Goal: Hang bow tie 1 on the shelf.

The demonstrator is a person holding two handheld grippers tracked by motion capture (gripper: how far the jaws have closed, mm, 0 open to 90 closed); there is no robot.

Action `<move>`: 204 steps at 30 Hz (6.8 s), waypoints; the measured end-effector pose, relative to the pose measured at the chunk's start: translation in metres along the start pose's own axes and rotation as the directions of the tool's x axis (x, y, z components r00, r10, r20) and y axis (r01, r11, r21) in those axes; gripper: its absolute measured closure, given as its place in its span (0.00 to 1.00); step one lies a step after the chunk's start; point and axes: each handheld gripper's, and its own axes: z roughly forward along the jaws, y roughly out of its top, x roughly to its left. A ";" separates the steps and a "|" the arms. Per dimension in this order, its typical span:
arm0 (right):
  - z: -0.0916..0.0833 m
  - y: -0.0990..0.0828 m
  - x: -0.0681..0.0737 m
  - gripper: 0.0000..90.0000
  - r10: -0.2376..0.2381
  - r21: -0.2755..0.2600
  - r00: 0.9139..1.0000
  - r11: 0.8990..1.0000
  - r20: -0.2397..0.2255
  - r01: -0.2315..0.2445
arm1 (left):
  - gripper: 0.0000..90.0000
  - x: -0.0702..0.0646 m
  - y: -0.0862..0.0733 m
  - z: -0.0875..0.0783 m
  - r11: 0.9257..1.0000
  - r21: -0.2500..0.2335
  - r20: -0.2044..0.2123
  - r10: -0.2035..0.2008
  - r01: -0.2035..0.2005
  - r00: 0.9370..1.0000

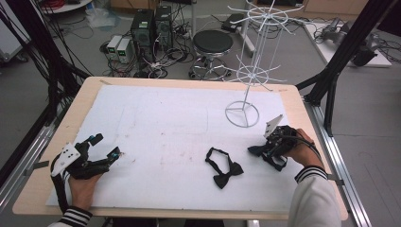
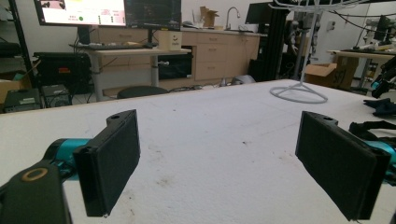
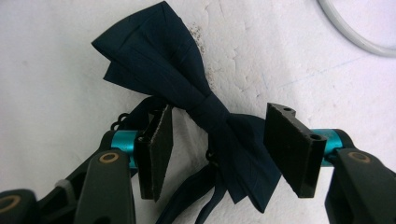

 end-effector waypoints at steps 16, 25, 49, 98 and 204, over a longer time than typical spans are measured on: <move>0.008 0.005 0.002 0.74 -0.027 0.095 1.000 0.995 0.014 0.026 | 0.16 0.000 0.000 0.000 1.000 -0.001 -0.001 0.000 0.000 1.000; 0.004 0.004 0.000 0.84 0.018 0.080 1.000 0.997 0.010 -0.019 | 0.16 0.000 0.000 0.000 1.000 -0.002 -0.001 0.000 0.000 1.000; -0.019 -0.003 -0.004 0.85 0.224 -0.130 0.975 0.966 0.002 -0.222 | 0.16 0.000 0.000 0.000 1.000 -0.002 -0.002 0.000 0.000 1.000; -0.083 -0.030 0.001 0.84 0.507 -0.727 0.860 0.572 -0.051 -0.381 | 0.16 0.000 0.000 -0.001 1.000 -0.002 -0.001 0.007 -0.007 1.000; -0.072 0.011 -0.037 0.82 0.744 -0.736 0.653 0.363 -0.140 -0.571 | 0.16 0.000 0.000 -0.001 1.000 -0.009 -0.001 0.004 -0.004 1.000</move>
